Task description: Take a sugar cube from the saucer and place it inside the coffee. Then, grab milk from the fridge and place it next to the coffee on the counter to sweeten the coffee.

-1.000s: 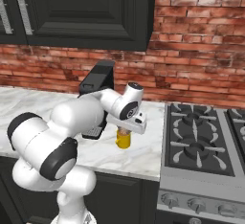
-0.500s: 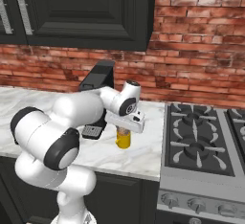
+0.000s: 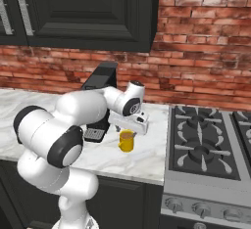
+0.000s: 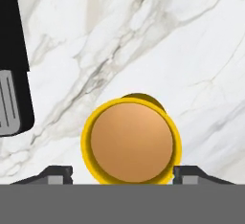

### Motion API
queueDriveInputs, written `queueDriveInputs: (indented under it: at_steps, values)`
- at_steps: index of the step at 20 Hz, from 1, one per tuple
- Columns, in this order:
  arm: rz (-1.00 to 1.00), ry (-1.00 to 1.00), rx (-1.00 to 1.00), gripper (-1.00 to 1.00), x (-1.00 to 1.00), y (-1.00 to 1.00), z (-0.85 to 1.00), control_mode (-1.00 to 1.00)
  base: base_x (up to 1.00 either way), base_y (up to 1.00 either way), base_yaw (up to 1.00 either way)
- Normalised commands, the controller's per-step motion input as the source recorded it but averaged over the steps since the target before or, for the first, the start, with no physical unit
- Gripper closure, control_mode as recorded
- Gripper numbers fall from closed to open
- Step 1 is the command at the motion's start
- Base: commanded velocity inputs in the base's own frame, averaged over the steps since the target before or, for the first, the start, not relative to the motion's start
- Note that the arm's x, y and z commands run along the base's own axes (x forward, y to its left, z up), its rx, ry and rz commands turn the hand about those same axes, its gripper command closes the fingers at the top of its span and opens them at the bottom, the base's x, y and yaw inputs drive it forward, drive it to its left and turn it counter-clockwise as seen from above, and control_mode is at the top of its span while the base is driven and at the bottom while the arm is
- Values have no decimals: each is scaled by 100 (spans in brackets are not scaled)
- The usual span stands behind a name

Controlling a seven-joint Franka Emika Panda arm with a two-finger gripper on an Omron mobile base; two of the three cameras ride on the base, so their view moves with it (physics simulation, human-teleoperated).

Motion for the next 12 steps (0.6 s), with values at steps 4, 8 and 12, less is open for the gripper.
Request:
queueDriveInputs:
  at_steps: [4, 8, 12]
  values:
    - [0, 0, 0, -100, 0, 0, 10, -100, 0, 0, 0]
    - [0, -10, 0, -100, -30, 0, 76, -100, 0, 0, 0]
    - [0, -15, 0, -100, -49, 0, 100, -100, 0, 0, 0]
